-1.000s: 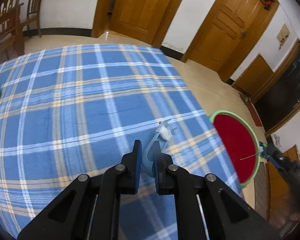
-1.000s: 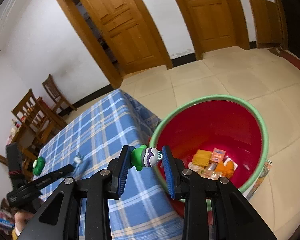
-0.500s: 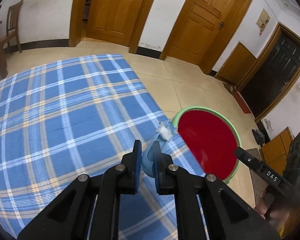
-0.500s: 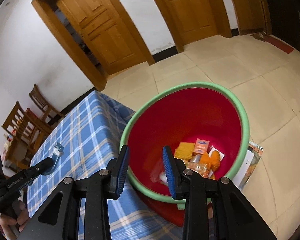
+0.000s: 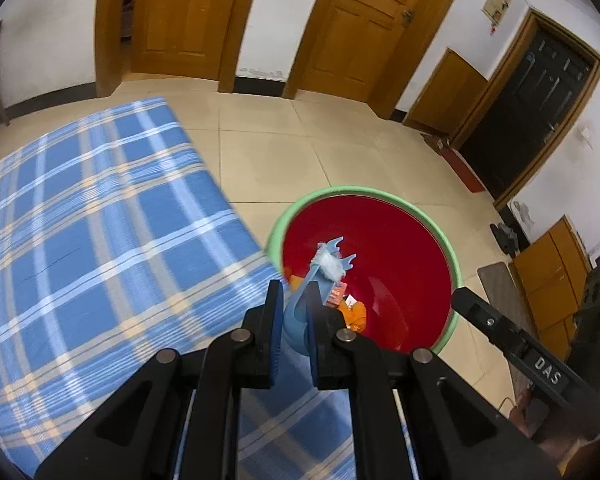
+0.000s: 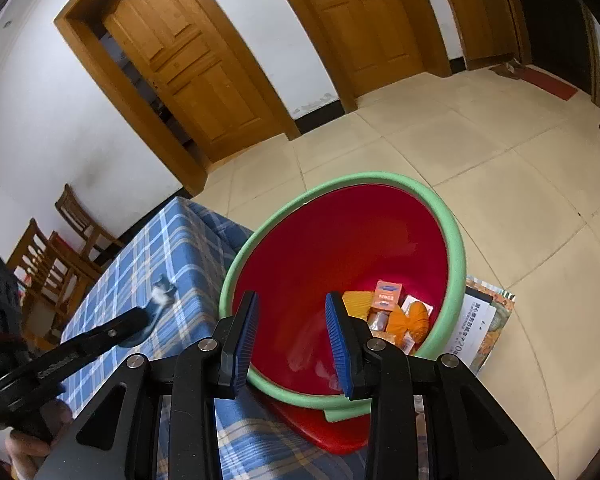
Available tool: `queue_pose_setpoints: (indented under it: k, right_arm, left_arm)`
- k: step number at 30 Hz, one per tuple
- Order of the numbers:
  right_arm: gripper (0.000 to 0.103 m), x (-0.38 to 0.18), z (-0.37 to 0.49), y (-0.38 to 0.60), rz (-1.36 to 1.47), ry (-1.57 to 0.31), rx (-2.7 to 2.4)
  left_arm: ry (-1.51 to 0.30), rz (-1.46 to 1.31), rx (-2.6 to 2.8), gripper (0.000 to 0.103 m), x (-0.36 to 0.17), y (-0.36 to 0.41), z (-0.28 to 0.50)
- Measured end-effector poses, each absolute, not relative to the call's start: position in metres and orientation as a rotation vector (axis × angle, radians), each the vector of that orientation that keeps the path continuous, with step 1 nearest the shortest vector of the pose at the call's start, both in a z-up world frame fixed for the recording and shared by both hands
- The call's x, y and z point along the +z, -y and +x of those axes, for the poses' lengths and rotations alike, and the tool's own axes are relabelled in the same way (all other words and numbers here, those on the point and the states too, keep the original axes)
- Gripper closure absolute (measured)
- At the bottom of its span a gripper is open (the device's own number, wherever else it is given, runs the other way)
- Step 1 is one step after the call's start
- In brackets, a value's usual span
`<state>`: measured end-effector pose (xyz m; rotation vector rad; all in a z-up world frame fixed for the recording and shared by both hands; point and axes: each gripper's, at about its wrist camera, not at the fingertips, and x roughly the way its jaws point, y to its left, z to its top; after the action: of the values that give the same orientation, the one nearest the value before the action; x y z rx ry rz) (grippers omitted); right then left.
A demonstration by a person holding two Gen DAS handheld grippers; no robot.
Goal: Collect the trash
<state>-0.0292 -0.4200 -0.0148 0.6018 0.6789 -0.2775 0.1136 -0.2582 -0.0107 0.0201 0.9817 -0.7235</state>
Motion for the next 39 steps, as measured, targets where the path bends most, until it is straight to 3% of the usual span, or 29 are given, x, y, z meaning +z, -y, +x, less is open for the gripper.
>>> queue_pose_setpoints:
  k: [5, 7, 9, 14, 23, 28, 39]
  right_arm:
    - [0.068, -0.015, -0.034, 0.429, 0.62, -0.668, -0.292]
    - [0.068, -0.015, -0.035, 0.431, 0.624, -0.664, -0.298]
    - [0.068, -0.016, -0.036, 0.433, 0.626, -0.664, -0.301]
    - [0.068, -0.017, -0.036, 0.431, 0.632, -0.67, -0.303]
    - [0.05, -0.01, -0.036, 0.417, 0.612, -0.676, -0.287]
    - [0.038, -0.005, -0.034, 0.401, 0.574, -0.689, -0.277]
    - [0.028, 0.011, -0.034, 0.359, 0.502, -0.68, -0.223]
  left_arm:
    - [-0.97, 0.057, -0.727, 0.092, -0.013, 0.281, 0.114]
    - [-0.976, 0.051, -0.732, 0.085, -0.014, 0.284, 0.114]
    - [-0.972, 0.045, -0.734, 0.072, -0.013, 0.283, 0.113]
    - [-0.957, 0.065, -0.705, 0.06, -0.009, 0.279, 0.11]
    - [-0.932, 0.041, -0.63, 0.036, 0.002, 0.25, 0.103]
    - [-0.917, 0.017, -0.573, 0.03, 0.005, 0.223, 0.096]
    - [-0.895, -0.017, -0.444, 0.025, 0.011, 0.161, 0.079]
